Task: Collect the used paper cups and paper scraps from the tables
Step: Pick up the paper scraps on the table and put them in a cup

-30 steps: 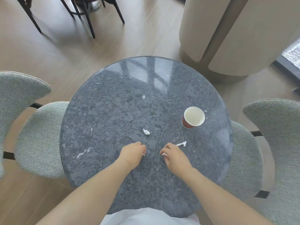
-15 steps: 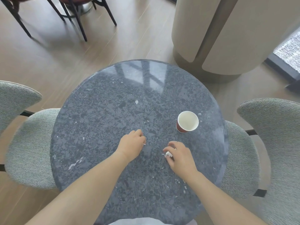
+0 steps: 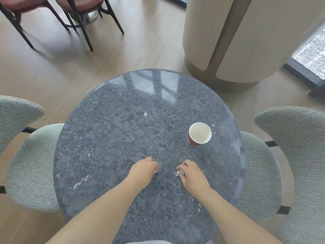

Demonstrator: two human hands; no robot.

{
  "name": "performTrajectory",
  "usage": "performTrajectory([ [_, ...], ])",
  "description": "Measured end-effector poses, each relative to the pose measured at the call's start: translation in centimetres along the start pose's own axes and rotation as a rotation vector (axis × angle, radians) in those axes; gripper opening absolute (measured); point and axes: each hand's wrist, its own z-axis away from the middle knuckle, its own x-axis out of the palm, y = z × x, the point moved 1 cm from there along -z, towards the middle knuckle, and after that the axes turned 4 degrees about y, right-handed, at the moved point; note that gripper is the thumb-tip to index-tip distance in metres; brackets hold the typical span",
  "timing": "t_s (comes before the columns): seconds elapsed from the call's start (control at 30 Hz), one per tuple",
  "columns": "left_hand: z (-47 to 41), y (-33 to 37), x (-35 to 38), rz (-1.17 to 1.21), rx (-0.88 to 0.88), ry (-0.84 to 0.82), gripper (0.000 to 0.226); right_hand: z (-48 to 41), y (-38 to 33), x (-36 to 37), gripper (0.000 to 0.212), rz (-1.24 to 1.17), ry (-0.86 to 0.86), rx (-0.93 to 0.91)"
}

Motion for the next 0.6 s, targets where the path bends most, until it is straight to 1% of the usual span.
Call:
performTrajectory([
  [0.1,0.6,0.5,0.2,0.04,0.006,0.016,0.022,0.0,-0.5,0.0,0.02,-0.032,-0.007,-0.032],
  [0.17,1.1,0.9,0.1,0.078,0.01,0.05,0.027,0.2,-0.8,-0.3,0.019,-0.05,0.014,-0.049],
  [0.27,1.5,1.6,-0.4,0.128,0.033,0.105,0.034,0.6,-1.0,-1.1,0.019,-0.092,0.09,-0.067],
  [0.37,1.6,2.6,-1.5,0.177,0.078,0.182,0.026,1.0,-1.3,-2.3,0.022,-0.146,0.153,-0.07],
  [0.47,1.6,4.1,-2.8,0.232,0.125,0.265,0.017,1.1,-1.7,-4.1,0.017,-0.218,0.217,-0.066],
  [0.53,1.5,5.1,-4.1,0.268,0.146,0.321,0.014,1.0,-1.6,-5.8,0.013,-0.265,0.287,-0.058],
  [0.6,1.1,6.0,-5.7,0.301,0.173,0.37,0.013,0.9,-1.3,-7.7,0.013,-0.292,0.373,-0.044],
])
